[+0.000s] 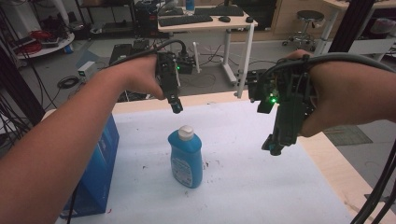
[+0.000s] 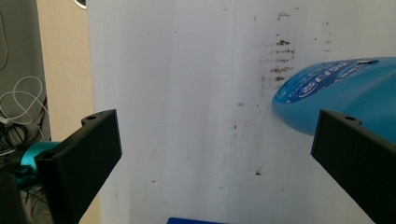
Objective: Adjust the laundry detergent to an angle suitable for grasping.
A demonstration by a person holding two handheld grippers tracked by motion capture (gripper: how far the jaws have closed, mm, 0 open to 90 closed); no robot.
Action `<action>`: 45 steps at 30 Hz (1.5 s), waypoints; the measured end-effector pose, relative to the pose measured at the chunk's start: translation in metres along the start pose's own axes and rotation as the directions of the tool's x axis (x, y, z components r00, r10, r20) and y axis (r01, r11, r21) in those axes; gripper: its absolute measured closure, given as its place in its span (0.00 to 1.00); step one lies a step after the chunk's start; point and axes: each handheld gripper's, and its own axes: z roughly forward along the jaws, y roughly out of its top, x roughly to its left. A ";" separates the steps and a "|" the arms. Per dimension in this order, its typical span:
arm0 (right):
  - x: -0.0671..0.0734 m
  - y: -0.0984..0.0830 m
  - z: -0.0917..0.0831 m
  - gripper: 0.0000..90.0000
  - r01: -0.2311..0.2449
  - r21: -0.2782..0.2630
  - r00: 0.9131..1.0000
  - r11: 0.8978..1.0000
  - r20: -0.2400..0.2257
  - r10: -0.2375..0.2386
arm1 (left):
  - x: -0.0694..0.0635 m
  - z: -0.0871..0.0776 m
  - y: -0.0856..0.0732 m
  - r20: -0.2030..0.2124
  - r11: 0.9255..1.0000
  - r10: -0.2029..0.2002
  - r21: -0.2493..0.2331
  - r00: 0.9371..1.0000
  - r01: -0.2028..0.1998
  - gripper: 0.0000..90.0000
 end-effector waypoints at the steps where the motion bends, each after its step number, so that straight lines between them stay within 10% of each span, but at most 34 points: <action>1: 0.000 0.000 0.000 0.13 0.003 0.006 1.000 1.000 0.004 -0.003 | 0.000 0.000 0.000 0.000 1.000 0.000 0.000 1.000 0.000 0.02; 12: -0.004 0.002 0.000 0.13 0.018 -0.002 1.000 1.000 0.010 -0.018 | 0.000 -0.004 -0.005 -0.006 1.000 -0.007 0.001 1.000 0.007 0.02; 34: 0.007 -0.008 0.011 0.13 -0.108 -0.121 0.994 0.987 -0.025 0.106 | -0.006 -0.025 -0.040 -0.027 0.999 -0.025 0.047 0.999 0.027 0.02; 41: 0.010 -0.008 0.038 0.13 -0.204 -0.224 0.979 0.953 -0.039 0.201 | -0.006 -0.030 -0.054 -0.035 0.998 -0.038 0.042 0.999 0.039 0.02; 45: 0.012 -0.005 0.058 0.13 -0.292 -0.319 0.956 0.902 -0.054 0.290 | -0.008 -0.030 -0.058 -0.031 0.998 -0.033 0.049 0.999 0.034 0.02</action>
